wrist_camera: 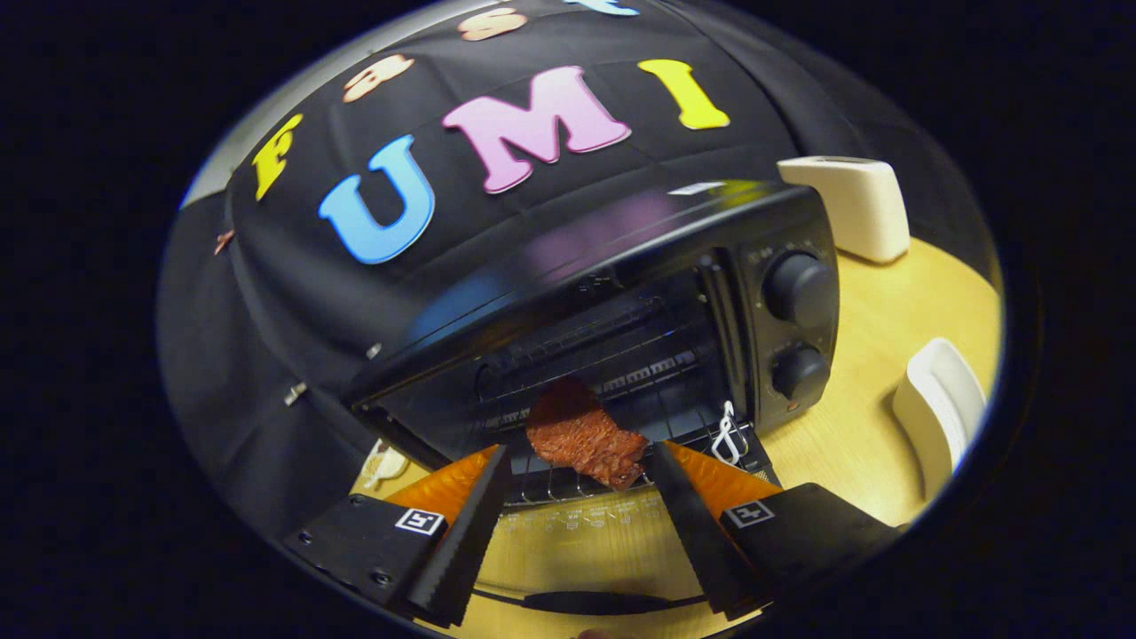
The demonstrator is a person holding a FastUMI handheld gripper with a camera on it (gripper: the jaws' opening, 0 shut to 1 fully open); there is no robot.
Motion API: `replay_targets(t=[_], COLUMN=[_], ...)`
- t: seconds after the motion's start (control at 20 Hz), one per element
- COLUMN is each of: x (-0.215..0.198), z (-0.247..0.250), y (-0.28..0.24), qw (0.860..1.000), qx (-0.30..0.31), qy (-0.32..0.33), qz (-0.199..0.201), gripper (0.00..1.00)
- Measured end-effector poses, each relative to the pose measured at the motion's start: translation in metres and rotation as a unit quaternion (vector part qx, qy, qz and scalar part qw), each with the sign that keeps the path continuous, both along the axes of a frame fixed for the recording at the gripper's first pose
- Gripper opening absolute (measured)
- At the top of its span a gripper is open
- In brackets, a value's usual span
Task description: Open the toaster oven, put the food inside, and close the toaster oven door.
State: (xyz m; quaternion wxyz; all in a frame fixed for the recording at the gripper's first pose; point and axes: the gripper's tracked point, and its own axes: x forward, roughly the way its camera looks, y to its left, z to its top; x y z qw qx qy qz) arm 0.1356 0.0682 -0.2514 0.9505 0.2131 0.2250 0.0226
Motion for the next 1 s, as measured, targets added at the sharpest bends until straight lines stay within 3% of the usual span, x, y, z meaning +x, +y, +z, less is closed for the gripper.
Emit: replay_targets(t=[0.3, 0.6, 0.8, 1.0], x=[-0.024, -0.068, -0.102, -0.142], z=[0.009, 0.014, 0.012, -0.004], y=[0.005, -0.001, -0.005, 0.000], qw=[0.995, 0.976, 0.976, 0.964], qx=[-0.092, -0.194, -0.181, -0.193], qy=[-0.006, 0.018, 0.058, 0.098], qz=[0.049, 0.103, 0.107, 0.154], gripper=[0.98, 0.98, 0.98, 0.98])
